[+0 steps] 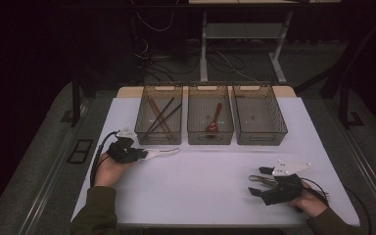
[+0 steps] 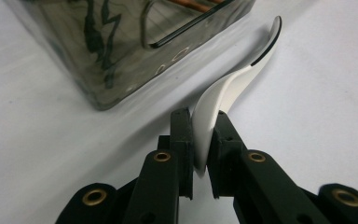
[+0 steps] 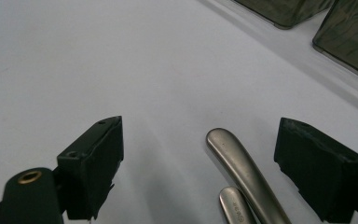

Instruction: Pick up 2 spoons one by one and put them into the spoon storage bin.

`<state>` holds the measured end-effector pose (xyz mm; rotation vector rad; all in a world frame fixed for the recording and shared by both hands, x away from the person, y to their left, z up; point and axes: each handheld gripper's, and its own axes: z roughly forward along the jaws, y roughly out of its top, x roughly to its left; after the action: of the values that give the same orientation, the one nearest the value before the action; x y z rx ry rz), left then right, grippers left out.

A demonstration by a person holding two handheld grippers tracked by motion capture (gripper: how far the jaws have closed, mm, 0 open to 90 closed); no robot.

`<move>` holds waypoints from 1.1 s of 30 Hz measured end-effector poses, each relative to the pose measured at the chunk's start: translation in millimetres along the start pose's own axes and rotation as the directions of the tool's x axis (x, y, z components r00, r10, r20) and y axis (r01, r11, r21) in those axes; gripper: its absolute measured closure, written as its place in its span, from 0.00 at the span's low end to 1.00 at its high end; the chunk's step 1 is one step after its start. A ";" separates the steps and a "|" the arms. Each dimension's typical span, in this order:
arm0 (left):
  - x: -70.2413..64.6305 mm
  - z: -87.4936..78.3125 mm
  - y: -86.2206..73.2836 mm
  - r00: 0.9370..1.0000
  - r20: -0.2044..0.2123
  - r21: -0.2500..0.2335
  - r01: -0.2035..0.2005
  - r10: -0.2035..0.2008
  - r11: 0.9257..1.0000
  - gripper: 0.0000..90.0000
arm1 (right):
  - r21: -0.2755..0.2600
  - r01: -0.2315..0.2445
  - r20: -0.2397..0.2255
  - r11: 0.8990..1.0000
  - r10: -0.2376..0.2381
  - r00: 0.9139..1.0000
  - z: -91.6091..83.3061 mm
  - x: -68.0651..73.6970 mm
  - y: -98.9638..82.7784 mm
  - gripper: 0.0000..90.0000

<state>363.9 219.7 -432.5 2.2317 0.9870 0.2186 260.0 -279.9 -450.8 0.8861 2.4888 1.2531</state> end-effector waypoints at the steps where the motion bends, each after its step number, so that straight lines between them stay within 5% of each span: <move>1: -0.5 0.2 0.5 1.000 0.006 -0.001 -0.003 0.003 1.000 0.90 | 0.000 0.000 0.000 1.000 0.000 1.000 0.0 0.0 0.0 0.17; 12: -11.7 -1.0 9.5 0.998 0.060 -0.048 -0.027 0.030 0.998 0.90 | 0.001 0.000 -0.001 1.000 0.000 1.000 0.1 -0.2 0.0 0.17; 33: -53.4 0.9 41.2 0.987 0.136 -0.139 -0.069 0.088 0.988 0.90 | 0.001 0.005 -0.002 1.000 -0.005 1.000 0.7 -0.8 0.0 0.17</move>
<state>351.4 161.6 -400.6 2.1335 0.7859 0.1539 260.9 -280.0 -451.4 0.8789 2.4922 1.2515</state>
